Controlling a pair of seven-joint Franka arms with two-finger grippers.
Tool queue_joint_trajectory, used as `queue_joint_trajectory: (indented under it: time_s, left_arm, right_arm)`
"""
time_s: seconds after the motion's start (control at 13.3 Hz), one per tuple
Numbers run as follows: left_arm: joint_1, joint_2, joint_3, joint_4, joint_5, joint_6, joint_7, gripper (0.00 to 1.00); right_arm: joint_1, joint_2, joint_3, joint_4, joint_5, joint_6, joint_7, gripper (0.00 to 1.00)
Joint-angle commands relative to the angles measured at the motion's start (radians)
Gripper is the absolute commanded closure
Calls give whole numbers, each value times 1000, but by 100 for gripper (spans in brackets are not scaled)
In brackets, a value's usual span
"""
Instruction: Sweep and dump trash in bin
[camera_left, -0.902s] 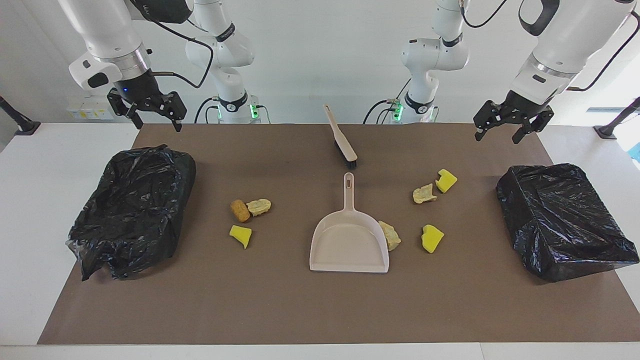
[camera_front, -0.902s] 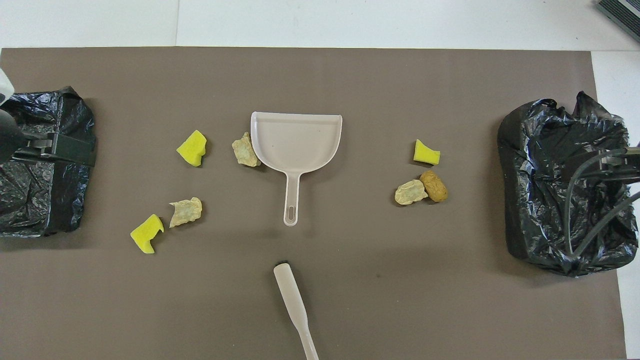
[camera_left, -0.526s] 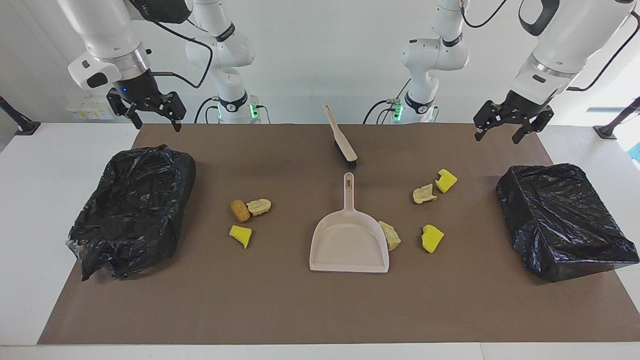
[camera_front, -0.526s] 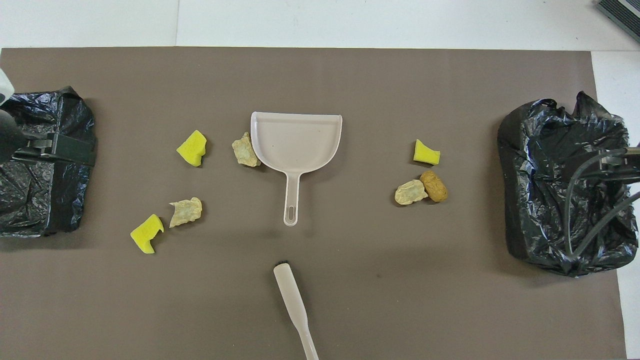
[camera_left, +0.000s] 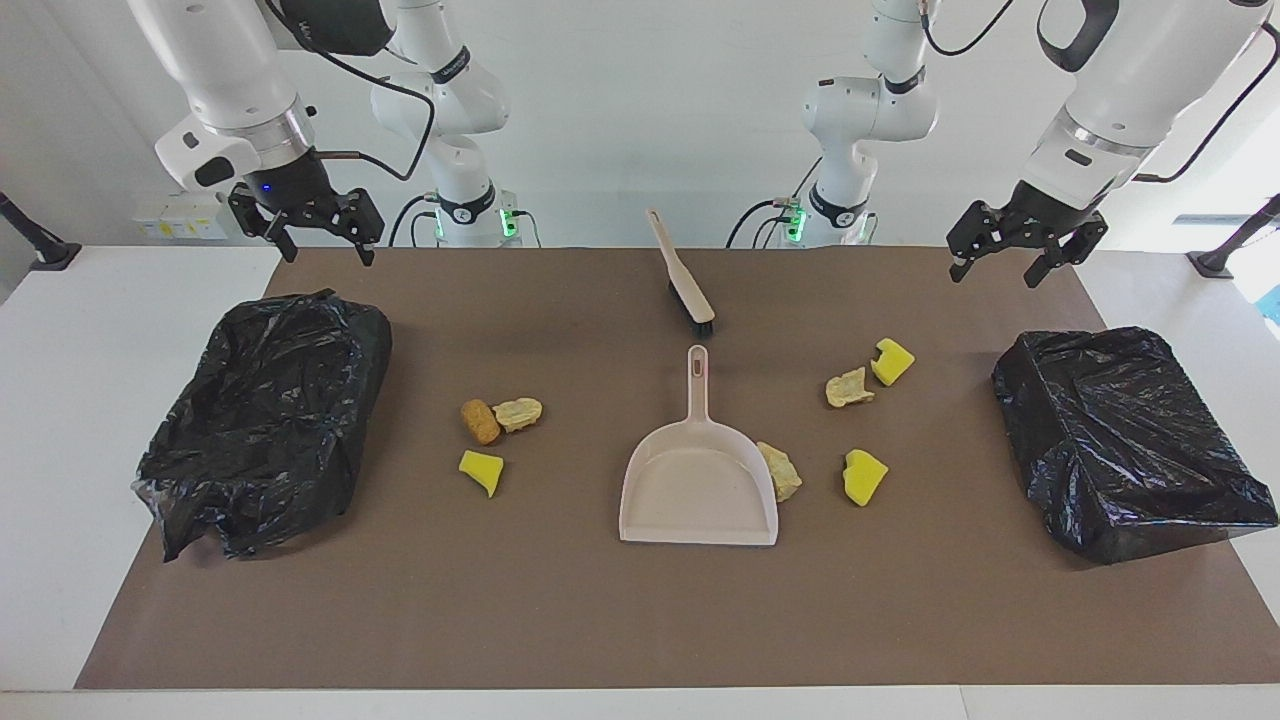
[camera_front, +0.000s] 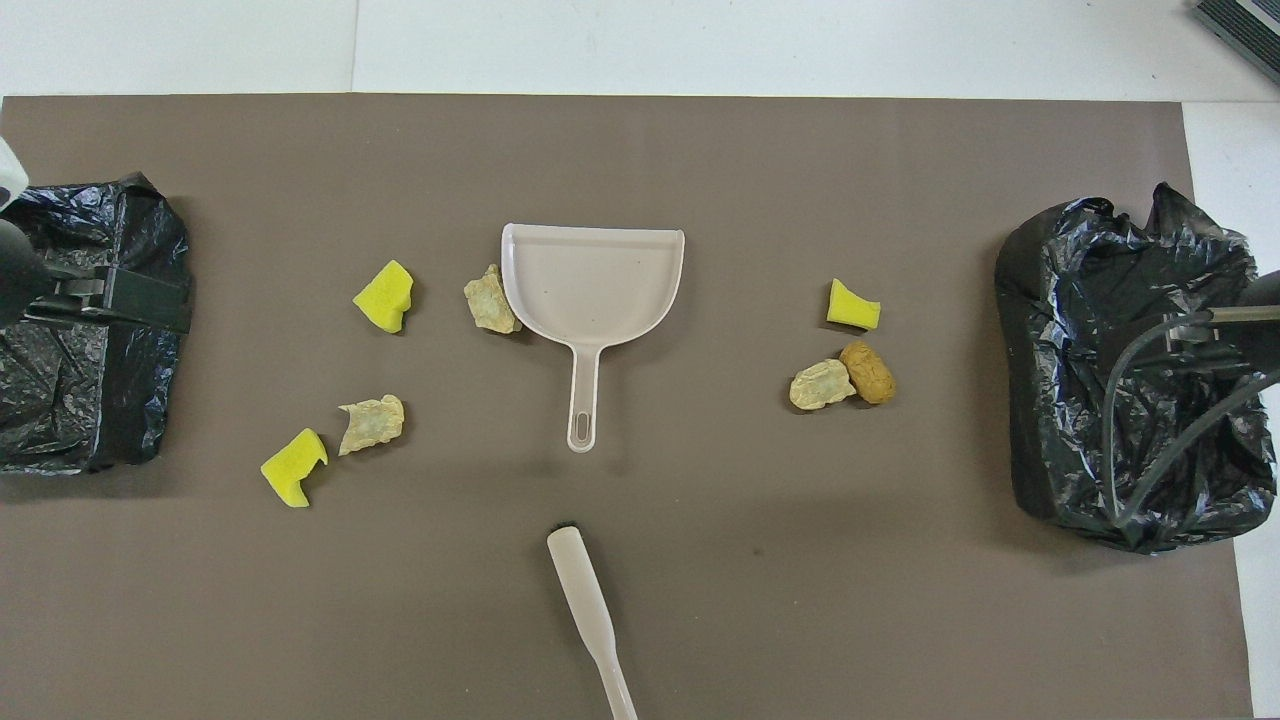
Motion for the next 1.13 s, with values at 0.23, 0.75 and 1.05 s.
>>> queue_joint_trajectory:
  time_s: [0.23,0.75,1.05]
  left_arm:
    - [9,-5,-4,7,12,-18,13,0]
    - [9,-5,-4,7,12,-18,13,0]
    - [9,-5,-4,7,12,-18,9,0]
  right_arm:
    - [78,106,17,73,28,72,137,0]
    - [284,385,34,295,43,176,382,0]
    - [371,454,53,317,45,234,454,0]
